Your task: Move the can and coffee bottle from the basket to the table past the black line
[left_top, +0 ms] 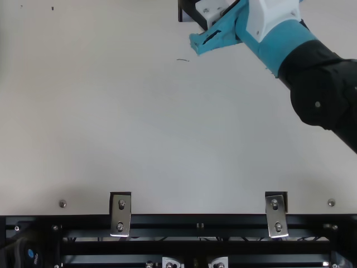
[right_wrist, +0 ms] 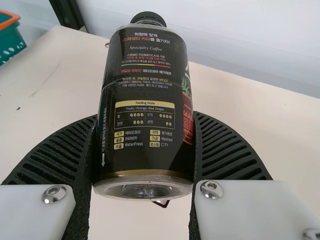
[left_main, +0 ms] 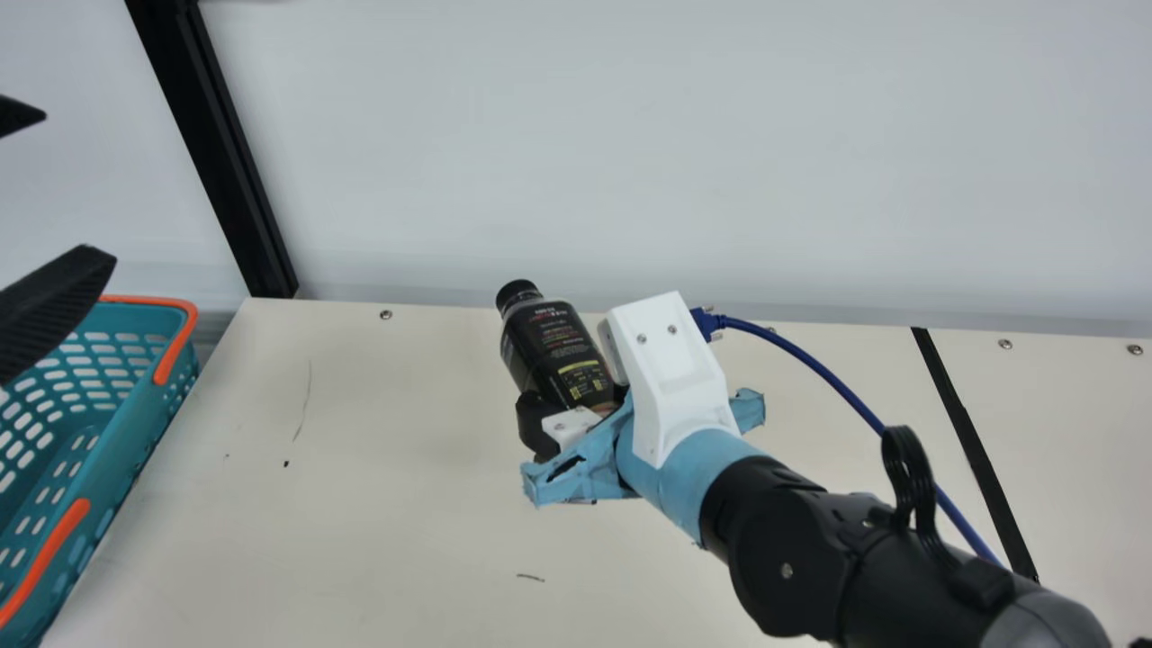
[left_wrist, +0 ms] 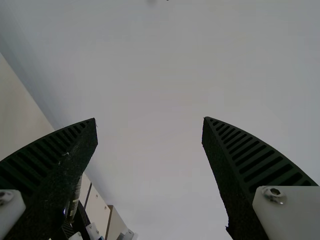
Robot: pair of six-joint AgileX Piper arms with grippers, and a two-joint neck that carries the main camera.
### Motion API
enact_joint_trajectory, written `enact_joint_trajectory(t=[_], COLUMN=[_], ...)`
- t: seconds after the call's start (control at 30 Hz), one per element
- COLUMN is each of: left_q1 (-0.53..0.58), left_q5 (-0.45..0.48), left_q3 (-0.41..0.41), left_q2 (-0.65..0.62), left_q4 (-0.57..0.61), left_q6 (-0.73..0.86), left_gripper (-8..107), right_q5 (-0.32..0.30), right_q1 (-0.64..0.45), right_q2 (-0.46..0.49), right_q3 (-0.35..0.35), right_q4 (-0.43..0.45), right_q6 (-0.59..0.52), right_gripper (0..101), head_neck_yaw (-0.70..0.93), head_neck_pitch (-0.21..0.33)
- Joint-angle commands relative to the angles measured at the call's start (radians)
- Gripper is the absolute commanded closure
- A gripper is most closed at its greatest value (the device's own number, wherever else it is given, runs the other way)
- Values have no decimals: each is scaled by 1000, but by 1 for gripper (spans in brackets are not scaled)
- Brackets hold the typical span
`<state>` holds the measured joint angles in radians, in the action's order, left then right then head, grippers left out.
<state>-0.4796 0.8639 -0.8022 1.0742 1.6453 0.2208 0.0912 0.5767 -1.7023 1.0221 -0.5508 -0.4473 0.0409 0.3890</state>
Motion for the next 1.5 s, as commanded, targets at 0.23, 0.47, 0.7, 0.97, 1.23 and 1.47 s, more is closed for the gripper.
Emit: enact_joint_trajectory(t=[0.23, 0.47, 0.7, 0.97, 1.23, 1.47], left_q1=[0, 0, 0, 0, 0, 0], left_q5=[0, 0, 0, 0, 0, 0], left_q3=[0, 0, 0, 0, 0, 0], left_q2=[0, 0, 0, 0, 0, 0], left_q4=[0, 0, 0, 0, 0, 0], left_q6=[0, 0, 0, 0, 0, 0], left_gripper=[9, 9, 9, 9, 9, 9], right_q5=[29, 28, 25, 41, 61, 70], right_q1=[1, -23, -66, -118, -206, -322], right_q2=[-14, 19, 56, 98, 148, 202], right_q3=[-2, -4, -25, -65, -120, -181], right_q4=[-101, -188, -265, -356, -455, -530], right_q6=[-108, -201, -283, -360, -445, -518], right_gripper=[101, 101, 101, 101, 101, 101], head_neck_yaw=[-10, -10, -10, -60, -221, -367], head_neck_pitch=[3, 3, 3, 2, 18, 29])
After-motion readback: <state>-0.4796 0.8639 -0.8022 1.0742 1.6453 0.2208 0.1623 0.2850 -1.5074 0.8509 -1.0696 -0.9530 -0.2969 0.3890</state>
